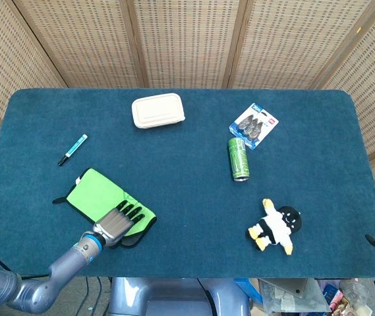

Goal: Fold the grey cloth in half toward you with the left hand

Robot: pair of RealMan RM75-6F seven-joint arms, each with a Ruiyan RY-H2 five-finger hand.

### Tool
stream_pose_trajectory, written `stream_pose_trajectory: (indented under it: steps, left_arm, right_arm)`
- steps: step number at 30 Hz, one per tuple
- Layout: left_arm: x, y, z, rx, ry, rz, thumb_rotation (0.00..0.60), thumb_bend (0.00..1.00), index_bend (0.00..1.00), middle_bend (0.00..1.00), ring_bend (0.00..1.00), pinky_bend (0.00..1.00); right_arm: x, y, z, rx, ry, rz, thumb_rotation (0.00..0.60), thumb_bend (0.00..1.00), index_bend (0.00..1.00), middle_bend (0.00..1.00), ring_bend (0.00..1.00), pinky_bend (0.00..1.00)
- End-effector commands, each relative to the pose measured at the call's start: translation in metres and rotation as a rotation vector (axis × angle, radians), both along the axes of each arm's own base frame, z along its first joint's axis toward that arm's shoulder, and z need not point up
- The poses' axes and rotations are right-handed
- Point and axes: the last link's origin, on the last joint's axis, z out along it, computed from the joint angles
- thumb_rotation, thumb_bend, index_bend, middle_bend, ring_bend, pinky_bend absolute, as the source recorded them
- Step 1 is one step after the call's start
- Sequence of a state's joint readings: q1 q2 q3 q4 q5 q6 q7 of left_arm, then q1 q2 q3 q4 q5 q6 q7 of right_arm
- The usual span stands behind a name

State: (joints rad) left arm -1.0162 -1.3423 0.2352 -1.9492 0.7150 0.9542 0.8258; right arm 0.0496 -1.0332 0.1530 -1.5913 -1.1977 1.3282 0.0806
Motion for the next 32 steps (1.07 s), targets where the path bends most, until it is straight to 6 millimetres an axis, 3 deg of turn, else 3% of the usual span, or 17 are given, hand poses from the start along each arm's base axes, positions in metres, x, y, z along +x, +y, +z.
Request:
stream_pose_trajectory:
  steps: [1, 9, 17, 19, 25, 29, 32]
  left_arm:
    - [-0.007, -0.009, 0.007, -0.02, 0.003, 0.006, 0.6, 0.31, 0.0, 0.0, 0.0, 0.0]
    - [-0.019, -0.022, 0.032, -0.027, -0.045, 0.011, 0.6, 0.3, 0.0, 0.0, 0.0, 0.0]
    - [-0.032, -0.014, 0.075, 0.206, -0.228, 0.013, 0.6, 0.3, 0.0, 0.0, 0.0, 0.0]
    - [-0.048, -0.009, 0.096, 0.371, -0.288, 0.075, 0.6, 0.3, 0.0, 0.0, 0.0, 0.0]
    - [-0.098, -0.018, 0.12, 0.693, -0.297, 0.231, 0.6, 0.3, 0.0, 0.0, 0.0, 0.0]
    - [-0.119, -0.029, 0.126, 0.774, -0.281, 0.309, 0.6, 0.3, 0.0, 0.0, 0.0, 0.0]
    - [-0.13, -0.042, 0.142, 0.848, -0.276, 0.354, 0.6, 0.3, 0.0, 0.0, 0.0, 0.0]
  right_arm:
    - [0.0, 0.0, 0.0, -0.001, -0.002, 0.001, 0.6, 0.0, 0.0, 0.0, 0.0, 0.0]
    - [0.003, 0.001, 0.0, 0.002, -0.003, 0.01, 0.6, 0.0, 0.0, 0.0, 0.0, 0.0]
    - [0.006, 0.002, -0.001, 0.005, -0.004, 0.021, 0.6, 0.0, 0.0, 0.0, 0.0, 0.0]
    - [0.008, 0.003, -0.001, 0.004, -0.005, 0.029, 0.6, 0.0, 0.0, 0.0, 0.0, 0.0]
    - [0.014, 0.004, -0.002, -0.008, -0.005, 0.069, 0.6, 0.0, 0.0, 0.0, 0.0, 0.0]
    - [0.015, 0.003, -0.005, -0.009, -0.005, 0.087, 0.6, 0.0, 0.0, 0.0, 0.0, 0.0]
    - [0.016, 0.002, -0.007, -0.017, 0.004, 0.108, 0.6, 0.0, 0.0, 0.0, 0.0, 0.0]
